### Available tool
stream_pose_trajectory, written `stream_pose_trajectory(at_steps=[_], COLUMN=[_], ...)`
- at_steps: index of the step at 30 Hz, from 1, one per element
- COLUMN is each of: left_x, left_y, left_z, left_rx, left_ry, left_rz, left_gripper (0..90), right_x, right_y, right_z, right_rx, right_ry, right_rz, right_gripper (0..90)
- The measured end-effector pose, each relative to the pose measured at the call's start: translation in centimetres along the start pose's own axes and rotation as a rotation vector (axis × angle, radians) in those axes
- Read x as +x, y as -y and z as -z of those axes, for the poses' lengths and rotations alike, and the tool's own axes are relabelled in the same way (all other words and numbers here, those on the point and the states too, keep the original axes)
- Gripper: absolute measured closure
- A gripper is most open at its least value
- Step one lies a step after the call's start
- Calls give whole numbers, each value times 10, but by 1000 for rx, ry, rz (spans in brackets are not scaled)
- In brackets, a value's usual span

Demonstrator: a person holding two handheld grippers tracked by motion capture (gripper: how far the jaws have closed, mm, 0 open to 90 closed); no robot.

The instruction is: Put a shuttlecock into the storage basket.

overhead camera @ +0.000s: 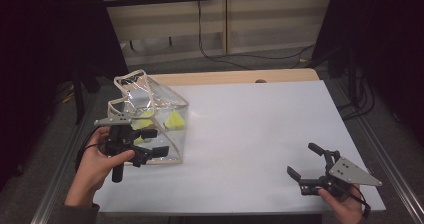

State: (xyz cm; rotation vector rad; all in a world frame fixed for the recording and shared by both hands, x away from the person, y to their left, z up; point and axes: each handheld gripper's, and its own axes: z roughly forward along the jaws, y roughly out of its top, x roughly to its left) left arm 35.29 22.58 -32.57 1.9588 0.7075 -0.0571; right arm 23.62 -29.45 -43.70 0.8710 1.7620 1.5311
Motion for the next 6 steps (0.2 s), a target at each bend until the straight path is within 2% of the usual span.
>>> stream_pose_trajectory(at_steps=[6], left_x=[1], left_y=[6], left_z=[-5], left_rx=[-6], left_ry=[4], left_rz=[3], left_gripper=[86], right_x=[0], right_y=[0], right_z=[0], right_rx=[-1], right_ry=[-1], right_rz=[-2], right_gripper=[18])
